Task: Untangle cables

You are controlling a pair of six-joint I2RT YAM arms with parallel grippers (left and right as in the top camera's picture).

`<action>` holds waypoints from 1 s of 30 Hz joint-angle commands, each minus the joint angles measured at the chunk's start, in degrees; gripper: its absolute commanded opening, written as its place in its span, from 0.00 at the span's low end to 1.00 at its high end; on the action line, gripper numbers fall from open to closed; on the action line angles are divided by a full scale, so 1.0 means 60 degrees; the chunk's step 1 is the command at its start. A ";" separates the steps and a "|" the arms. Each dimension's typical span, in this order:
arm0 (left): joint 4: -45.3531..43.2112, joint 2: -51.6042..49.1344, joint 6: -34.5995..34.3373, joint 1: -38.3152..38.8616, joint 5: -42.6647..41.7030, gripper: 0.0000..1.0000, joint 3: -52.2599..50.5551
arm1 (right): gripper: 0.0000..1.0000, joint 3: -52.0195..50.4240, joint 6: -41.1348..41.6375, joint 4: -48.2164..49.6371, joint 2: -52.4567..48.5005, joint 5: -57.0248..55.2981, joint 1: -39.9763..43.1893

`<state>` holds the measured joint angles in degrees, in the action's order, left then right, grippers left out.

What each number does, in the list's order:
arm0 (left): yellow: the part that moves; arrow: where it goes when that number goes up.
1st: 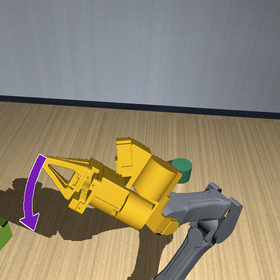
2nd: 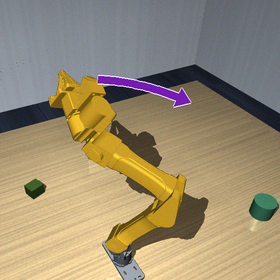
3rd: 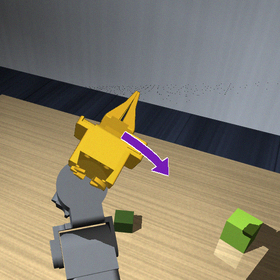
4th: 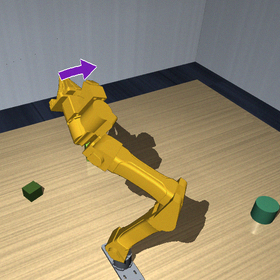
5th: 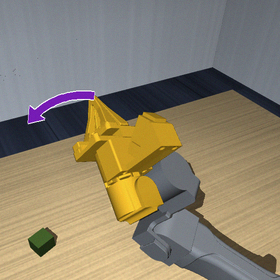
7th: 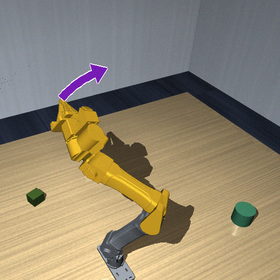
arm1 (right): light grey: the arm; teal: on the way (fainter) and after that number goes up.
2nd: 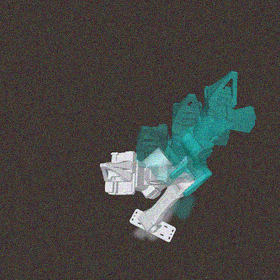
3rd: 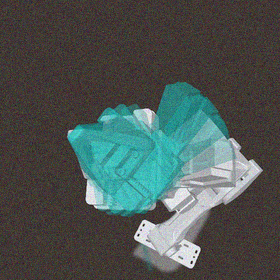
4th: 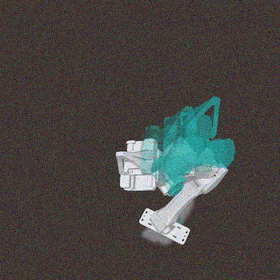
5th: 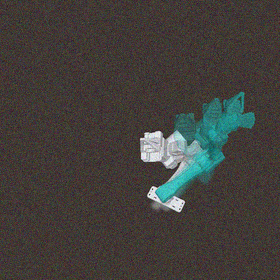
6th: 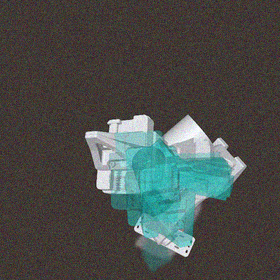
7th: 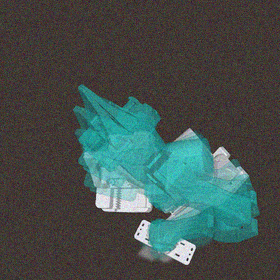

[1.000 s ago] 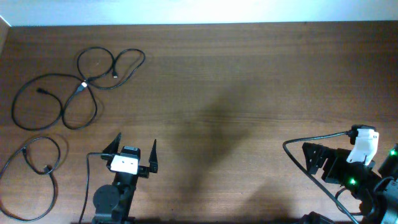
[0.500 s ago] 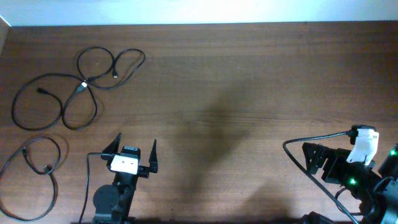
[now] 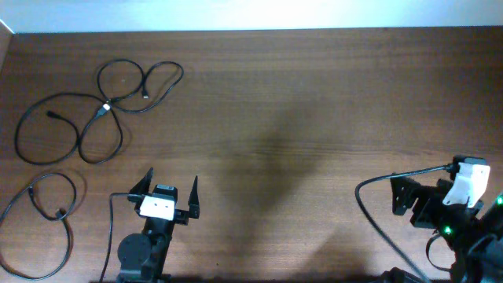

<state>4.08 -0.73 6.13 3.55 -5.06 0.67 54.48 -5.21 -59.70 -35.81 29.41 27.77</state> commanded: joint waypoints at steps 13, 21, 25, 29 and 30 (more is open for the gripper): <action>0.0055 0.0073 -0.0157 -0.0058 0.0138 0.99 -0.0025 | 0.99 -0.7887 0.1985 1.1770 0.4841 -0.0648 -0.1810; 0.0055 0.0073 -0.0157 -0.0058 0.0138 0.99 -0.0025 | 0.99 -0.9027 0.1366 1.1621 0.5741 -0.2022 -0.3136; 0.0055 0.0073 -0.0153 -0.0058 0.0138 0.99 -0.0025 | 0.99 -0.9027 0.1366 1.0386 0.5839 -0.1982 -0.3136; 0.0055 0.0073 -0.0153 -0.0058 0.0138 0.99 -0.0025 | 0.99 -0.9027 0.0776 0.9409 0.5938 -0.1800 -0.3136; 0.0055 0.0073 -0.0157 -0.0058 0.0138 0.99 -0.0025 | 0.99 -0.9027 0.0761 0.9409 0.5938 -0.1792 -0.3136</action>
<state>4.08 -0.62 6.11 3.55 -4.43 0.67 0.60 1.19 -2.72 -0.89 18.24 9.37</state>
